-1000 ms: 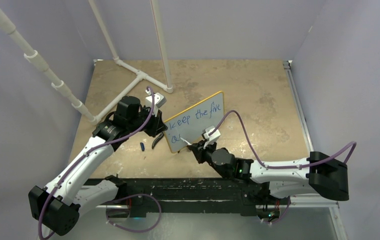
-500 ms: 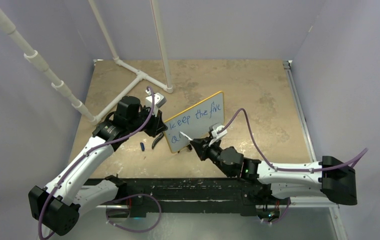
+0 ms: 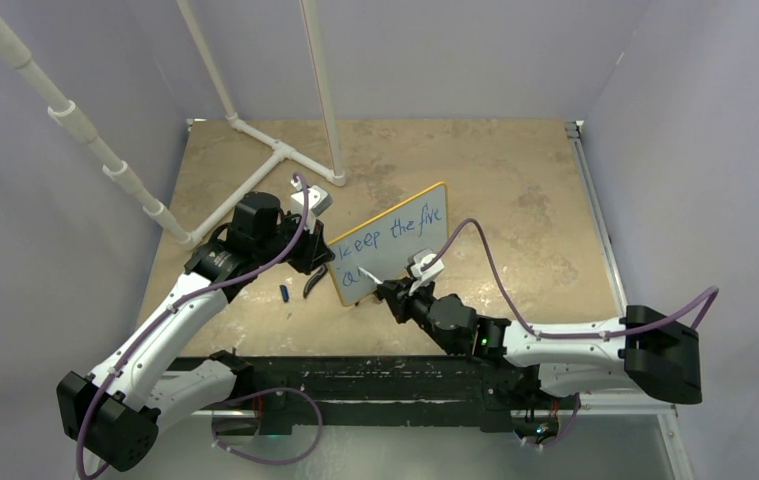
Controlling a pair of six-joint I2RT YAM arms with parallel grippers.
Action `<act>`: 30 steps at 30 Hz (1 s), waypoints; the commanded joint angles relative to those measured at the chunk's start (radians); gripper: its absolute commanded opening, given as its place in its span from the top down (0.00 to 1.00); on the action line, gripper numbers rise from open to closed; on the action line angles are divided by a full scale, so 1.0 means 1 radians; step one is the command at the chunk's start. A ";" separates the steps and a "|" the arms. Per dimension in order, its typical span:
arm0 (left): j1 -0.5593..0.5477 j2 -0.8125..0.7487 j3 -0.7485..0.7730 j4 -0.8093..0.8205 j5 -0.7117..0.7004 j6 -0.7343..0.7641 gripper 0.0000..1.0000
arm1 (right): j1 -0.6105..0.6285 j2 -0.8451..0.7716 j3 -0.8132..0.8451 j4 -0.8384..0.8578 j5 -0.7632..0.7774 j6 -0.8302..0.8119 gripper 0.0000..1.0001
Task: Write a sentence on the whiteboard
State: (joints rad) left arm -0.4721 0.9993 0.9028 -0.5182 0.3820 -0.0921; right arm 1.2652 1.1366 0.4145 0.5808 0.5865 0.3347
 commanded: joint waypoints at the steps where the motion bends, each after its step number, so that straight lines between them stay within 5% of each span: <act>1: -0.002 -0.014 0.012 0.014 -0.009 0.006 1.00 | 0.005 -0.009 0.031 0.055 0.030 -0.017 1.00; 30: -0.002 -0.007 0.012 0.014 -0.007 0.005 1.00 | 0.005 -0.019 0.000 0.047 0.029 -0.001 1.00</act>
State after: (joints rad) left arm -0.4721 0.9993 0.9028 -0.5182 0.3820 -0.0921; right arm 1.2652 1.1065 0.4034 0.5774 0.5934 0.3500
